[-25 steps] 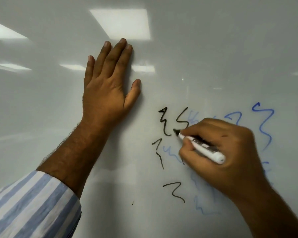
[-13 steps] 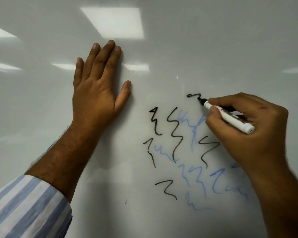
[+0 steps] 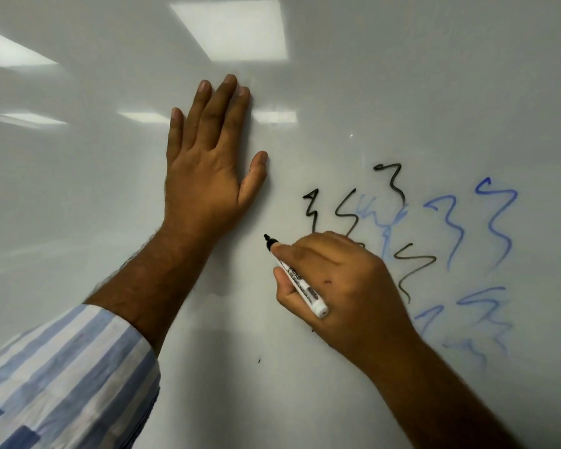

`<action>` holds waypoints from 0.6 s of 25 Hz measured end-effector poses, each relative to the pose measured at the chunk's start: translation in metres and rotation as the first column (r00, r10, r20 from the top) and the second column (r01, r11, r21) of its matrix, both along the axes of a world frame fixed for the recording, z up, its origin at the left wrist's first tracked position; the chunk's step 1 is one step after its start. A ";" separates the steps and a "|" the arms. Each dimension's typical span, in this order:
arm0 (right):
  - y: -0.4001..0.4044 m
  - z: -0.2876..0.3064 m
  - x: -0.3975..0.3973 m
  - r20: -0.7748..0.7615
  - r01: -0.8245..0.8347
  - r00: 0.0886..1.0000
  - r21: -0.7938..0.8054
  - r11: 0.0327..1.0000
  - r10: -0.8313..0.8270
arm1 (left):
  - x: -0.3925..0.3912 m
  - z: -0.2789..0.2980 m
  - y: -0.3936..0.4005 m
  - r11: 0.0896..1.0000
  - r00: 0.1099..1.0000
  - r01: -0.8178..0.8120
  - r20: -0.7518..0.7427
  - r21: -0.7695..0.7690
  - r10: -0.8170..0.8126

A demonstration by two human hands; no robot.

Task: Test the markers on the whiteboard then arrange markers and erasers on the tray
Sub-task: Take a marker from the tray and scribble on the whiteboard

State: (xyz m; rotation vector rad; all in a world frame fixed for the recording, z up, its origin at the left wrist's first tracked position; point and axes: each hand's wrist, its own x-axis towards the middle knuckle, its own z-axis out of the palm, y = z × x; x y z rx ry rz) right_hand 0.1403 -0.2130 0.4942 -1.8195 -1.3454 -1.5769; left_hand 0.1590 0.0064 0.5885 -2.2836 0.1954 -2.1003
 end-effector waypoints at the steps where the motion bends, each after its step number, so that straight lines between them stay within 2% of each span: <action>1: 0.007 0.001 0.001 -0.041 -0.012 0.999 0.015 1.000 0.012 | -0.001 -0.002 0.001 1.000 1.000 -0.004 -0.001 0.005 0.004; 3: 0.009 0.005 -0.003 -0.137 -0.024 0.990 0.084 0.996 0.036 | -0.002 -0.007 0.002 1.000 1.000 -0.004 0.001 0.006 0.004; 5: 0.006 0.008 -0.006 -0.170 0.008 0.985 0.106 0.994 0.010 | -0.004 -0.011 0.004 1.000 1.000 -0.003 0.006 0.001 0.003; 10: -0.006 -0.012 -0.014 -0.108 0.067 0.992 0.034 0.997 -0.063 | -0.005 -0.025 0.007 1.000 1.000 -0.001 -0.009 -0.016 0.000; 13: -0.012 -0.034 -0.014 -0.111 -0.024 0.993 0.030 0.999 0.028 | -0.005 -0.027 0.008 1.000 1.000 -0.003 -0.001 -0.026 0.003; 15: -0.007 -0.054 -0.009 -0.077 -0.001 0.997 -0.022 1.000 -0.001 | -0.005 -0.029 0.007 1.000 1.000 0.004 0.002 -0.030 -0.004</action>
